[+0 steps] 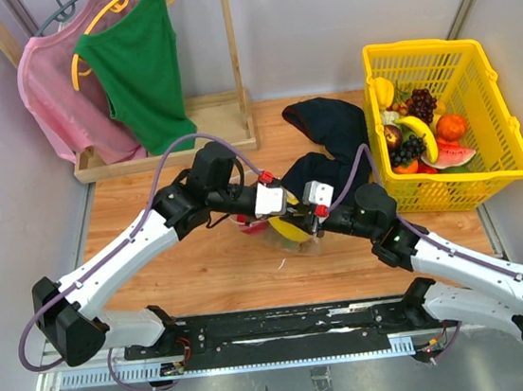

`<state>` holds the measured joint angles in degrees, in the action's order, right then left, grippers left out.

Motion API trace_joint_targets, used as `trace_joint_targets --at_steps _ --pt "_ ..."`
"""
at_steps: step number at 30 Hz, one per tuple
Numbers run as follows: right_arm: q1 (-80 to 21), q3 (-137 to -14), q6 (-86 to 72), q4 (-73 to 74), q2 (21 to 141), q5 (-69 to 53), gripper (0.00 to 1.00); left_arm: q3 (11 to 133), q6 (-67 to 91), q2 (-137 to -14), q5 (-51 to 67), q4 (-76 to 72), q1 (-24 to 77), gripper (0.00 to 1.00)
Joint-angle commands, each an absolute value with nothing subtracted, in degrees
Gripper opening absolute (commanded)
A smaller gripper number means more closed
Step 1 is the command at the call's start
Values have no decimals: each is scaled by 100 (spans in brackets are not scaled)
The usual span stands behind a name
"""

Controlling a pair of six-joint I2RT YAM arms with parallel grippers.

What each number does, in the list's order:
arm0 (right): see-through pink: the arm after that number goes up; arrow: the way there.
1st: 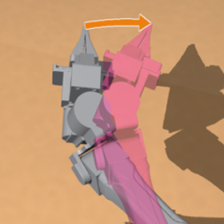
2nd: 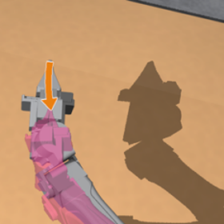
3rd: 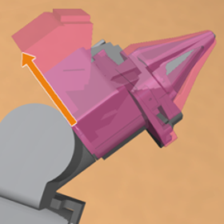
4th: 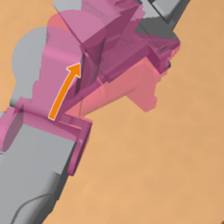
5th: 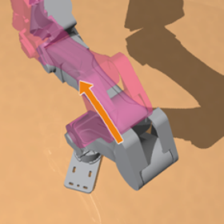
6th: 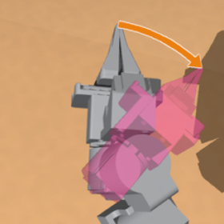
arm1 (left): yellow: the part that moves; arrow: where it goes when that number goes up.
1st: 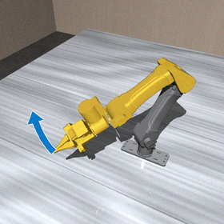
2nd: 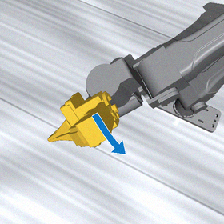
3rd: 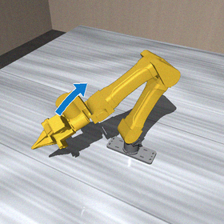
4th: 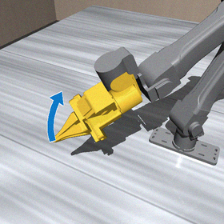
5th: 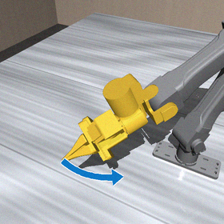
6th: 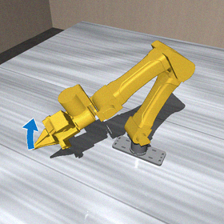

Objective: Place the food in the zip-top bag and seal the zipper
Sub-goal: Zip the zipper food storage bag at the center of the board.

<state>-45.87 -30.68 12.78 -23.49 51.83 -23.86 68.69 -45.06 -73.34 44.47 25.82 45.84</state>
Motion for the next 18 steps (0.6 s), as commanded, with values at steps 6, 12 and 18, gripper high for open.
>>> trace_joint_targets --at_steps 6,12,18 --pt "-4476 -3033 1086 -2855 5085 -2155 1 6747 -4320 -7044 4298 2664 4588 0" --pt "-4243 -2931 909 -2786 4847 -2448 1 6621 -4123 -6850 3856 2664 4588 1" --pt "-4236 -2921 879 -2803 4781 -2679 1 6658 -3960 -6817 3380 2681 4588 0"
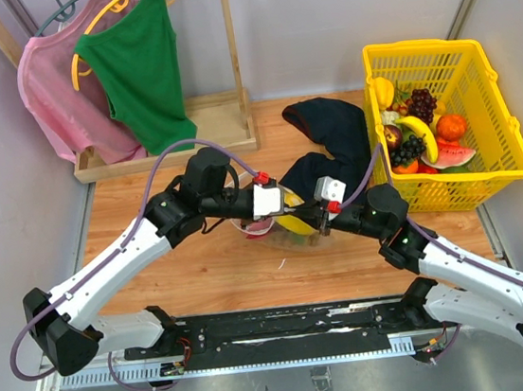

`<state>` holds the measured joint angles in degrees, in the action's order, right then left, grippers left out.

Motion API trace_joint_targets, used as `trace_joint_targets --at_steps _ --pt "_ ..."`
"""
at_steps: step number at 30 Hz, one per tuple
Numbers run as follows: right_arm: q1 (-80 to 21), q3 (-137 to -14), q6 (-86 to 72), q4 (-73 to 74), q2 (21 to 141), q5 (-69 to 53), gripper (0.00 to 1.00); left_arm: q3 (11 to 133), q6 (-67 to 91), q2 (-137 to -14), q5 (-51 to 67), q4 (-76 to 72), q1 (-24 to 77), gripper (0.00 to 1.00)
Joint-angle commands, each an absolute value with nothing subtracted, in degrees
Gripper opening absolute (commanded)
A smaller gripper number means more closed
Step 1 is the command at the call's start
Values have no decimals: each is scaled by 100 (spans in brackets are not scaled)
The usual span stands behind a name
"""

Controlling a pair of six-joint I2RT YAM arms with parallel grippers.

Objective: Place the food in the zip-top bag and seal the zipper
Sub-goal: Zip the zipper food storage bag at the center of the board.

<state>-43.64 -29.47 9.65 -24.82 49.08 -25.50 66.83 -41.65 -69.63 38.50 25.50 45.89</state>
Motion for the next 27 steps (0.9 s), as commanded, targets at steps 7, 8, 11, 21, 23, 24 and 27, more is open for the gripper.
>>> trace_joint_targets --at_steps 7,8,11,21,23,24,27 --pt "-4182 -2906 894 -2672 4693 -2680 1 6606 -3731 -6693 3049 2533 4588 3" --pt "-4150 -2894 874 -2672 4665 -2685 0 6576 -3713 -6652 2988 2493 4588 4" --pt "-4051 -2893 807 -2638 4616 -2764 1 6506 -3697 -6550 2925 2423 4583 5" --pt "-4043 -2979 801 -2773 4689 -3254 8 6429 -3768 -6604 3644 2177 4588 0" --pt "-4035 -2983 814 -2798 4669 -3277 16 6446 -3761 -6650 3715 2165 4588 0" --pt "-4036 -2994 820 -2817 4668 -3284 18 6456 -3758 -6666 3750 2162 4588 0" --pt "-4038 -3042 809 -2853 4712 -3344 24 6493 -3758 -6737 3827 2160 4588 0"
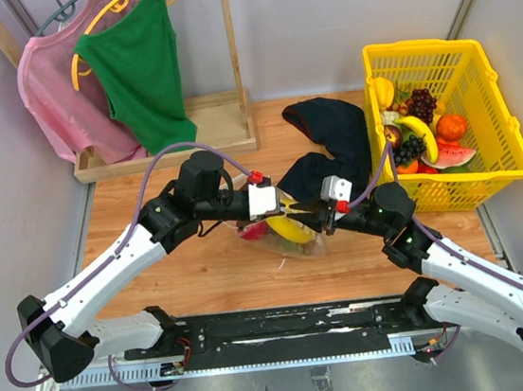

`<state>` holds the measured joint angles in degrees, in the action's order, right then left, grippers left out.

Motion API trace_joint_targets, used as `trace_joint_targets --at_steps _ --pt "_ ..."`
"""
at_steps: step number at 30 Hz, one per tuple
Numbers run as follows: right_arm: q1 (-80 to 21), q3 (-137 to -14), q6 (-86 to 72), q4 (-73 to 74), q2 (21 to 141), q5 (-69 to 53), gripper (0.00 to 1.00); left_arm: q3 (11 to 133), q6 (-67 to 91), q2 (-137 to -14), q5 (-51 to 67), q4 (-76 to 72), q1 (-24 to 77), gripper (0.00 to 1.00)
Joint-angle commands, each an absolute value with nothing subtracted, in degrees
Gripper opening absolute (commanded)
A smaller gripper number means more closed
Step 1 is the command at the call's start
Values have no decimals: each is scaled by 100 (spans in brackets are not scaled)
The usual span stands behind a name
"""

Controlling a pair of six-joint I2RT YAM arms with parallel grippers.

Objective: Place the food in the zip-top bag and seal the zipper
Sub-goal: Zip the zipper food storage bag at the center of the board.

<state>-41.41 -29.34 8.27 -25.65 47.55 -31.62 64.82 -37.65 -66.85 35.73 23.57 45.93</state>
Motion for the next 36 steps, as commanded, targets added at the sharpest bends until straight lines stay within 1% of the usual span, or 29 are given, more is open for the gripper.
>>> trace_joint_targets --at_steps 1,6,8,9,10,12,13,14,17,19,27,33,36 --pt "-4035 -3060 809 -2855 4737 -3359 25 6503 -3758 -6752 3854 2168 4588 0" --pt "-4040 -3093 734 -2926 4860 -3420 28 6504 -3721 -6776 4008 2103 4588 0" --pt "-4039 -3106 702 -2944 4925 -3416 28 6504 -3707 -6786 4029 2097 4588 0" --pt "-4042 -3117 691 -2940 4953 -3413 27 6498 -3708 -6794 4033 2096 4588 1" --pt "-4036 -3126 674 -2936 4976 -3411 22 6496 -3703 -6798 4028 2103 4588 0" --pt "-4042 -3130 632 -2934 4992 -3347 7 6495 -3688 -6791 4005 2103 4588 2" --pt "-4037 -3129 625 -2928 4986 -3320 2 6487 -3672 -6784 3979 2104 4588 4" --pt "-4037 -3117 624 -2919 4969 -3299 1 6483 -3667 -6767 3947 2096 4588 6" --pt "-4039 -3118 609 -2890 4925 -3288 1 6446 -3649 -6706 3851 2070 4588 13" --pt "-4043 -3114 591 -2889 4899 -3287 1 6407 -3610 -6660 3773 2027 4588 15" --pt "-4042 -3105 564 -2904 4878 -3291 1 6304 -3456 -6575 3648 1855 4588 16" --pt "-4040 -3109 556 -2905 4869 -3296 1 6290 -3411 -6614 3640 1845 4588 23" --pt "-4042 -3102 549 -2917 4867 -3292 1 6293 -3402 -6602 3623 1837 4588 23"
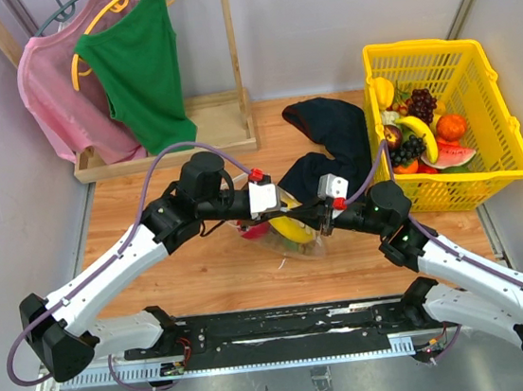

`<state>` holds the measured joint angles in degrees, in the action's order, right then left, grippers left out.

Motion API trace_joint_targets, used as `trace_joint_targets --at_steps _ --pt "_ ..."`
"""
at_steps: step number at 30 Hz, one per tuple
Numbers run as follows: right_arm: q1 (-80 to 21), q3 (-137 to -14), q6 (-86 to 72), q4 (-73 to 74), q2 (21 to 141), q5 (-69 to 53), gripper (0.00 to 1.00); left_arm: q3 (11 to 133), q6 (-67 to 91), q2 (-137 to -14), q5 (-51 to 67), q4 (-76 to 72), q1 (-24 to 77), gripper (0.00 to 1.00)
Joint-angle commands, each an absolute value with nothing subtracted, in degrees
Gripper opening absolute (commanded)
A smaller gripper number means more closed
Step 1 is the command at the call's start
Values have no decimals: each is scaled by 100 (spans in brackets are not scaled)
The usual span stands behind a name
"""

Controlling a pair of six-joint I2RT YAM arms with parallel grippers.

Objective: Place the food in the zip-top bag and seal the zipper
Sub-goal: Zip the zipper food storage bag at the center of the board.

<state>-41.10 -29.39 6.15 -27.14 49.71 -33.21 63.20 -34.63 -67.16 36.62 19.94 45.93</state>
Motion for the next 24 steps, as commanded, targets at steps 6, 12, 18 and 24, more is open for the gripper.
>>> trace_joint_targets --at_steps 6,12,18,24 --pt "-4041 -3092 548 -2935 4860 -3283 1 6269 -3377 -6602 3528 1813 4588 23" --pt "-4036 -3054 566 -2920 4789 -3180 1 6245 -3379 -6557 3345 1921 4588 16" --pt "-4035 -3047 622 -2811 4751 -3137 1 6188 -3375 -6446 3245 1872 4588 1" --pt "-4037 -2996 680 -2741 4660 -3094 0 6198 -3506 -6391 2906 2146 4588 0"
